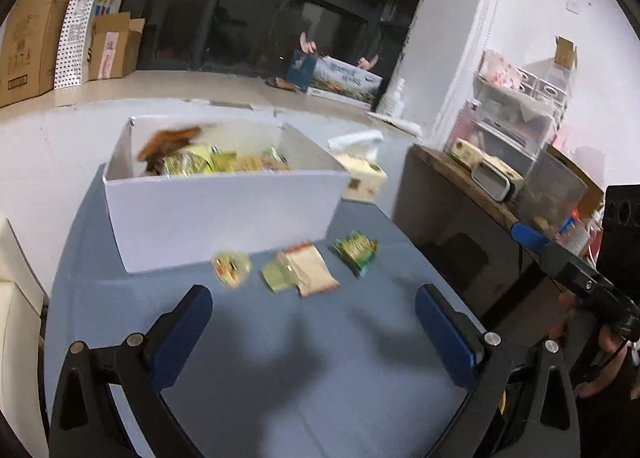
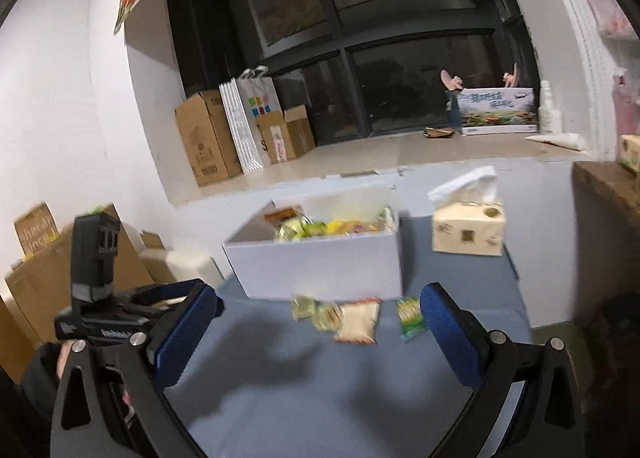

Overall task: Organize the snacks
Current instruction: 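Withdraw both tools from the box toward the remaining small snacks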

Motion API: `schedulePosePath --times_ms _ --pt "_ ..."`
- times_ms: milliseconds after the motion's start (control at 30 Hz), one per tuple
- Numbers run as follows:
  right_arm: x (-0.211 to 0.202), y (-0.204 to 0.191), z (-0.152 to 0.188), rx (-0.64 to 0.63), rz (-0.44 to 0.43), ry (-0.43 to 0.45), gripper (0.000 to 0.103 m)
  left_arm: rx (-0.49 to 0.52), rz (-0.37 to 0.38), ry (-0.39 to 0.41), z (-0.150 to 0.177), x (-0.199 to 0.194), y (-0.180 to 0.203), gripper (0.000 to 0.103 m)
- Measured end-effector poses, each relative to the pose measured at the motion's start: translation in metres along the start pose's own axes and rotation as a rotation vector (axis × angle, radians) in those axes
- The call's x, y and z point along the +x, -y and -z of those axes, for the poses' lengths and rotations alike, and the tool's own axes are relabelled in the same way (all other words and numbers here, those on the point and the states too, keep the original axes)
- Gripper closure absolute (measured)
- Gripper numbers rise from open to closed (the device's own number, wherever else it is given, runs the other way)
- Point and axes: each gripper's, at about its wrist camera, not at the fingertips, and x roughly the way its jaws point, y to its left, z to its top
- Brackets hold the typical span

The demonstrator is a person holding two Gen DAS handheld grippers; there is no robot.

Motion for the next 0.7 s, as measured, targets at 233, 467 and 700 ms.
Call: schedulePosePath --times_ms 233,467,700 --pt "-0.021 0.006 0.015 -0.016 0.043 0.004 0.000 0.014 -0.005 -0.009 0.009 0.000 0.009 0.000" --pt "-0.011 0.009 0.029 -0.035 0.076 -0.046 0.000 0.024 0.012 -0.005 0.012 -0.010 0.015 0.000" --pt "0.011 0.021 0.046 -0.005 0.107 -0.135 0.000 0.041 0.016 0.009 0.019 -0.022 0.019 0.000"
